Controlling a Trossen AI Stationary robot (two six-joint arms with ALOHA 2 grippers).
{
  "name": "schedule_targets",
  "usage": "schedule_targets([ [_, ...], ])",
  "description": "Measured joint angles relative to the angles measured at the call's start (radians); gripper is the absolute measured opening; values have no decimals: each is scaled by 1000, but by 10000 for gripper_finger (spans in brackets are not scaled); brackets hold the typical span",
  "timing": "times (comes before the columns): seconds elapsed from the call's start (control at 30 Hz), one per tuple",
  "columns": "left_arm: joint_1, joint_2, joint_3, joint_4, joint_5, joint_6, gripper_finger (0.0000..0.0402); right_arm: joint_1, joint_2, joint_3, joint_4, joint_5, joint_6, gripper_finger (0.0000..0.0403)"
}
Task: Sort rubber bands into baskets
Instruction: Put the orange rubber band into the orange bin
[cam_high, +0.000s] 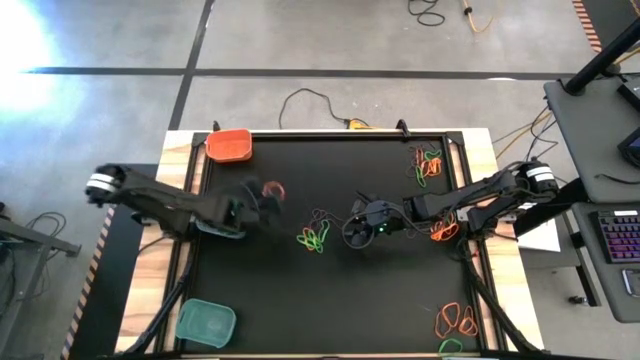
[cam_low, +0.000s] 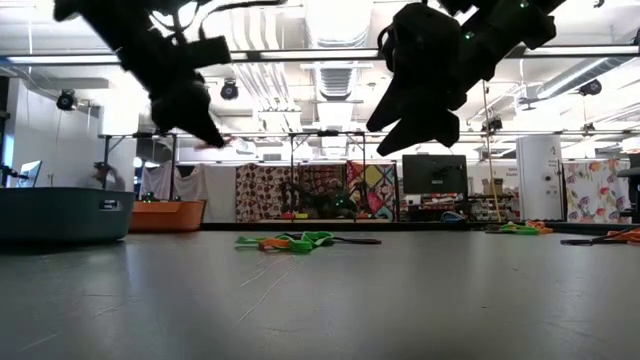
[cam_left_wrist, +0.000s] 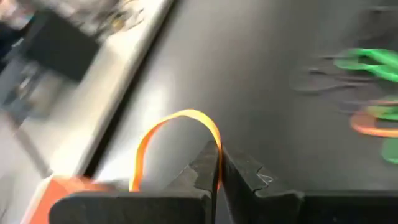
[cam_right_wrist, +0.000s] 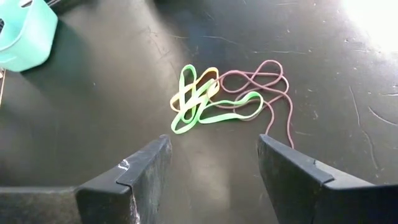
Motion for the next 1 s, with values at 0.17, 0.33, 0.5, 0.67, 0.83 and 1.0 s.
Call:
schedule_targets([
  [0.17,300,-111,0,-69,85,14,0,0,1,0,0,0,0,228],
  [0.33,621,-120,-15,-59,186,126,0,5,4,0,3,0,20,228],
  [0.5,875,-49,8,-39,298,164,0,14,20,0,10,0,33,228],
  [0.67,1026,80,71,-37,336,230,0,15,46,0,23,0,38,228],
  [0.83,1093,217,132,-60,411,244,0,15,85,0,19,-3,75,228],
  [1.0,1120,317,163,-77,417,244,0,15,113,0,15,-9,136,228],
])
